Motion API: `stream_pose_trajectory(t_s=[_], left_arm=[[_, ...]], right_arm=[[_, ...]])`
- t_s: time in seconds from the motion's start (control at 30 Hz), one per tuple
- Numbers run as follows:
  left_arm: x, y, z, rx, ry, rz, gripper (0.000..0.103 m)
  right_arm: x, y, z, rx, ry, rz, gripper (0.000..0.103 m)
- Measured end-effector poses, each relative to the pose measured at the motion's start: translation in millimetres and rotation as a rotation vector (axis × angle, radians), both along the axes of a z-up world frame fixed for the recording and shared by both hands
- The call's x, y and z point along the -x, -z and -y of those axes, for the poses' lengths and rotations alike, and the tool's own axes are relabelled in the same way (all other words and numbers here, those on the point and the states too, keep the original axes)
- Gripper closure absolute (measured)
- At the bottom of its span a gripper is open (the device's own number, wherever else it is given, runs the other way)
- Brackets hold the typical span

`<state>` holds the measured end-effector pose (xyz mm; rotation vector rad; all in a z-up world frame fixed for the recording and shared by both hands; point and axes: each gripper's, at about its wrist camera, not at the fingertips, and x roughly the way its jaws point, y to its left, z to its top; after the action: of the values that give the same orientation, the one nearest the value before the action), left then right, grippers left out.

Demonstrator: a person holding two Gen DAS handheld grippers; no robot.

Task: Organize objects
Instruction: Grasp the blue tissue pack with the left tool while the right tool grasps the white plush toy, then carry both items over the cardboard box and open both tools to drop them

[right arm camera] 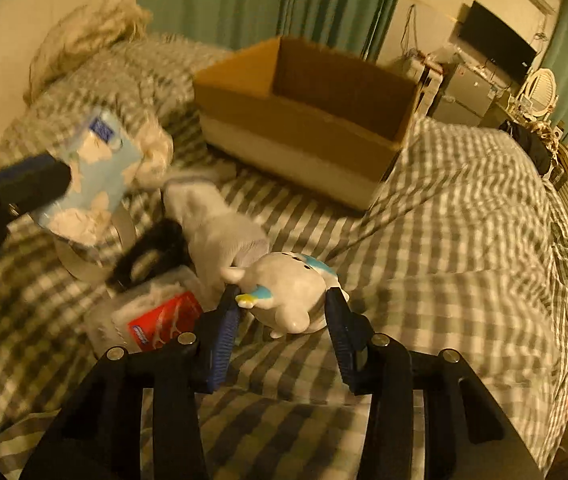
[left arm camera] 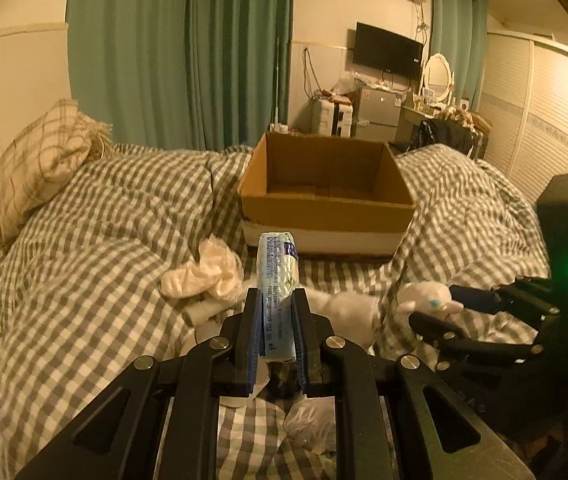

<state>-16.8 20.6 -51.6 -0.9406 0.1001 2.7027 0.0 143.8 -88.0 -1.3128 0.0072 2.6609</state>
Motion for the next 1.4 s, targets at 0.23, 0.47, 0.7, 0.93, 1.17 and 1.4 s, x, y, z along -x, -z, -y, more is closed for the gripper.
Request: stream_pose_trajectory(t_s=[0.23,0.47,0.7,0.93,1.17,1.4], left_arm=[[26,-41,-9,-0.038,0.055,-0.020,0.088],[82,-78,-26,-0.028,0.048,-0.087,0.088],[147,-81,-53,-0.003,0.052,-0.112,0.088],[200,-49,-75,0.046,0.064,-0.082,0.088],[215,-18,-87,0.051,0.091,-0.027,0.087],[193,-37,-78,0.038,0.057,-0.043,0.028]], right_arm=[[9,-65,-16,0.024,-0.041,-0.135,0.061],[45,-124,-39,-0.027,-0.053,-0.222,0.061],[109,-127,-75,-0.042,-0.018,-0.223,0.061],[169,-84,-112,-0.022,0.018,-0.159,0.061],[186,-51,-133,0.032,0.037,-0.137,0.060],[152,-79,-148,0.079,0.085,-0.204,0.031]])
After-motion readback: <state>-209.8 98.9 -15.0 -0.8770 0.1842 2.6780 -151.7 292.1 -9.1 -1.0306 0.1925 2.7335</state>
